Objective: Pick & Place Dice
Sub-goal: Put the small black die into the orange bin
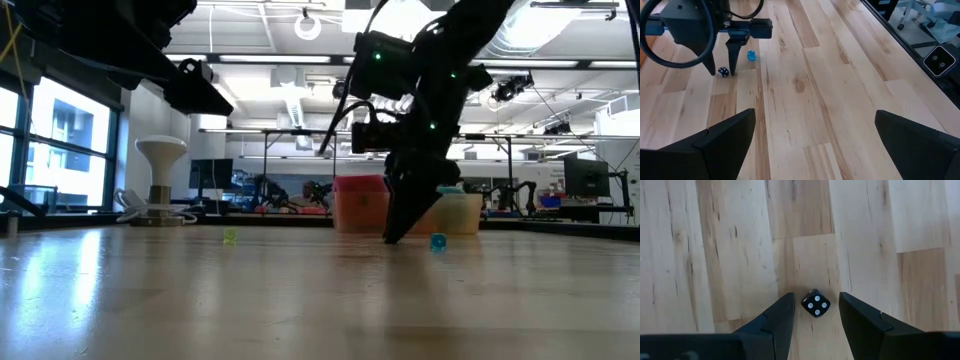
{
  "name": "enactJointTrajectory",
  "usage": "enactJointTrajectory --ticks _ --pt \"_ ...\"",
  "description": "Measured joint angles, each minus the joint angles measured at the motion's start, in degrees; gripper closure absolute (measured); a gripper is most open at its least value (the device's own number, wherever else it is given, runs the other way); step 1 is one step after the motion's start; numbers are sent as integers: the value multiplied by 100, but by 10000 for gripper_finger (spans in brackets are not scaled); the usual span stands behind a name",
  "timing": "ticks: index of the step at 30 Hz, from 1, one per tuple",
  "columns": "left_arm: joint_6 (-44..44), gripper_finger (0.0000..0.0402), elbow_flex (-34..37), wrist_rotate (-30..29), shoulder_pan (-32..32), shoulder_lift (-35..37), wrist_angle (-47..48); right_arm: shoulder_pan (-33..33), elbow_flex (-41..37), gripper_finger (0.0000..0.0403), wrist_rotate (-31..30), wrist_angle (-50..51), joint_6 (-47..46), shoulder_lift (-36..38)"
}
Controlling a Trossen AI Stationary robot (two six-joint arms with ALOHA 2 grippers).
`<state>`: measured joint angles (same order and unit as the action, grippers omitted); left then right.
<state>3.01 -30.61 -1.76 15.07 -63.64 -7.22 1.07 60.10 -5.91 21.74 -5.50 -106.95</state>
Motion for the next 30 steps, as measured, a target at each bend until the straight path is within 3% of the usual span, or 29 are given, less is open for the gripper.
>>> enactJointTrajectory --ticks 8,18,22,30 --pt "0 2 0 0 -2 0 -1 13 -10 261 -77 26 -2 23" --pt "0 2 0 0 0 0 -1 10 -15 352 -156 14 115 25" --pt "-1 2 0 2 -1 0 -2 14 -17 353 -237 0 146 23" --pt "-42 2 0 0 0 0 -2 18 -47 340 -1311 373 83 211"
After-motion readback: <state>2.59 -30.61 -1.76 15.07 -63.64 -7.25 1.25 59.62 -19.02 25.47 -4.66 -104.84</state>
